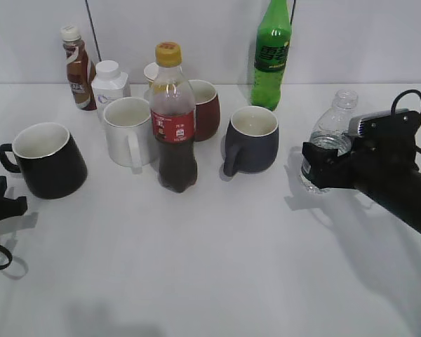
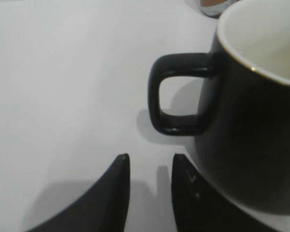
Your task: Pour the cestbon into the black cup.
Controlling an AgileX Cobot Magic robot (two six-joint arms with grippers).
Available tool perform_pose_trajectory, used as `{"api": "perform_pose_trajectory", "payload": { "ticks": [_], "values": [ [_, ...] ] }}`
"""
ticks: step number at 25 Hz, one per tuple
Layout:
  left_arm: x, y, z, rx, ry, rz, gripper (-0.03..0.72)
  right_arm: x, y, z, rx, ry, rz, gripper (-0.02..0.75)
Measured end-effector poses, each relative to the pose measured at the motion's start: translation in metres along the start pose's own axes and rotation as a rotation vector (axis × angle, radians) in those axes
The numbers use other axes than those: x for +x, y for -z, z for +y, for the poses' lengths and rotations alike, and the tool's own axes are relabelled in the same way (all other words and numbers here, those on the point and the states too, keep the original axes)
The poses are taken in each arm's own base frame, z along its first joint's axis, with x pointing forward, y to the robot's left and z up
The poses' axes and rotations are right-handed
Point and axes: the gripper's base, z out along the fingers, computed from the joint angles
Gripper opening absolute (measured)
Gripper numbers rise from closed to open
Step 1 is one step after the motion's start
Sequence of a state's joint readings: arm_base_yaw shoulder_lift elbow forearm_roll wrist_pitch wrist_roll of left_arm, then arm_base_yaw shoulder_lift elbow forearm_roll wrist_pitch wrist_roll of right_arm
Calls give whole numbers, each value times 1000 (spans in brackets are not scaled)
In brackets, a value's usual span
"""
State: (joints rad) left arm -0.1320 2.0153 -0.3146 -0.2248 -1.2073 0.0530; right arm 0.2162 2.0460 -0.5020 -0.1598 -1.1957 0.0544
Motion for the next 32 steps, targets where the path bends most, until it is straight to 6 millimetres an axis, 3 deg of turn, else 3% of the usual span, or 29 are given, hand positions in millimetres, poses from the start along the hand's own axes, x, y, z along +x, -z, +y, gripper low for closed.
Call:
{"api": "perform_pose_trajectory", "payload": {
  "ticks": [7,15,20,23,25,29,32],
  "values": [
    [-5,19,3,7,20,-12,244,-20,3,0,8,38,-74,593],
    [-33,47,7,24,88,-62,245,-97,23,0,43,68,-251,594],
    [-60,74,6,84,119,-17,253,-135,50,4,42,107,-258,592],
    [-82,96,5,138,135,64,260,-160,79,8,50,132,-234,592],
    [-108,113,4,176,136,51,275,-173,103,9,70,116,-198,592],
    [-157,170,9,245,124,9,366,-195,170,17,115,108,-153,592],
    [-171,213,14,281,109,31,433,-190,224,20,159,90,-62,592]
  ]
}}
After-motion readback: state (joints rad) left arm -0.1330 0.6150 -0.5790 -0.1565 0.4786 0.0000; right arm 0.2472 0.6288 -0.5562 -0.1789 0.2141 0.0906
